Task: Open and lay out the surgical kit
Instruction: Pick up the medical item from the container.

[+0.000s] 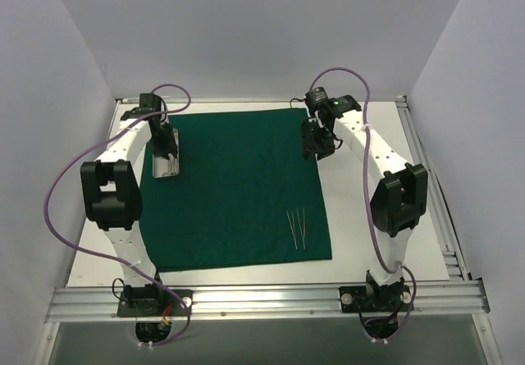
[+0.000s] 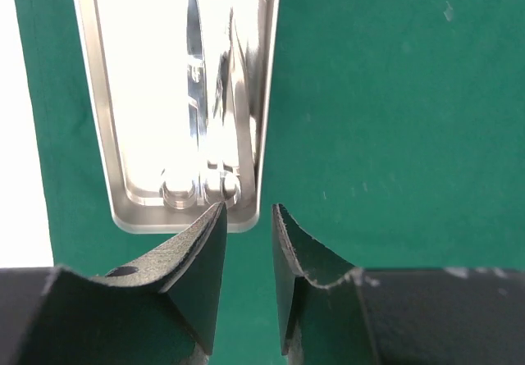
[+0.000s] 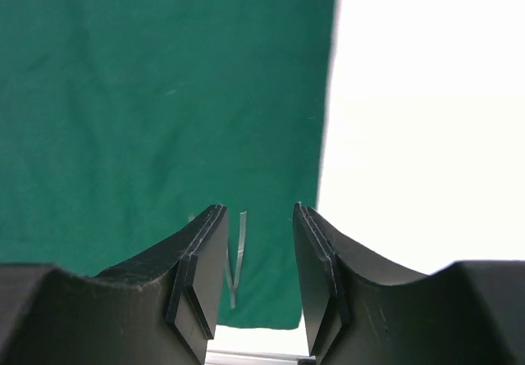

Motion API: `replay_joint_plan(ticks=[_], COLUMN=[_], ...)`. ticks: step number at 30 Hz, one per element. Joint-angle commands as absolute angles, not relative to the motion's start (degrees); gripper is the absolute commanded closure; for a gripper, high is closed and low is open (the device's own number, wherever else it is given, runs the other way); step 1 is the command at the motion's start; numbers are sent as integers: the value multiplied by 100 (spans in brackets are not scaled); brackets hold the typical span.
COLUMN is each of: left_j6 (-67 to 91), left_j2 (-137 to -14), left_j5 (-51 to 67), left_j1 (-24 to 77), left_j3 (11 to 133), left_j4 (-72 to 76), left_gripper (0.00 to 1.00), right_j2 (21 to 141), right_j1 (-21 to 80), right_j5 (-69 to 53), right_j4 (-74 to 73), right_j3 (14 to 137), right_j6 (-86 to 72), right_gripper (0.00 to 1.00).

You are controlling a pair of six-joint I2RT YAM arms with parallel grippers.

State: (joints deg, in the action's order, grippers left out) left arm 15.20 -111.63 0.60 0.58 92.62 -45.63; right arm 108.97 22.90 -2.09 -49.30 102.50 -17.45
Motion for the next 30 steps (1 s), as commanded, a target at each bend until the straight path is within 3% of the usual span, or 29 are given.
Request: replay_joint_plan(ticks=[1, 8, 17, 30], left_j6=[1477, 1547, 1661, 1696], left_j2=[-11478, -12435, -13121, -13386], left_j5=[-211, -264, -167, 0], left_j1=[26, -184, -272, -264], left_j3=[9930, 10765, 11487, 11795], left_j4=[-4421, -4526, -4623, -4667], left_gripper=[62, 62, 69, 68], right_j2=[10960, 11337, 11741, 12138], right_j1=[1969, 1574, 1301, 1152], right_j5=[-263, -422, -589, -843], right_j4=[-5379, -5475, -5625, -5713], right_j3=[10485, 10730, 11118, 11496], right_j6=[-1512, -1468, -1468, -1459], right_gripper=[62, 62, 62, 62])
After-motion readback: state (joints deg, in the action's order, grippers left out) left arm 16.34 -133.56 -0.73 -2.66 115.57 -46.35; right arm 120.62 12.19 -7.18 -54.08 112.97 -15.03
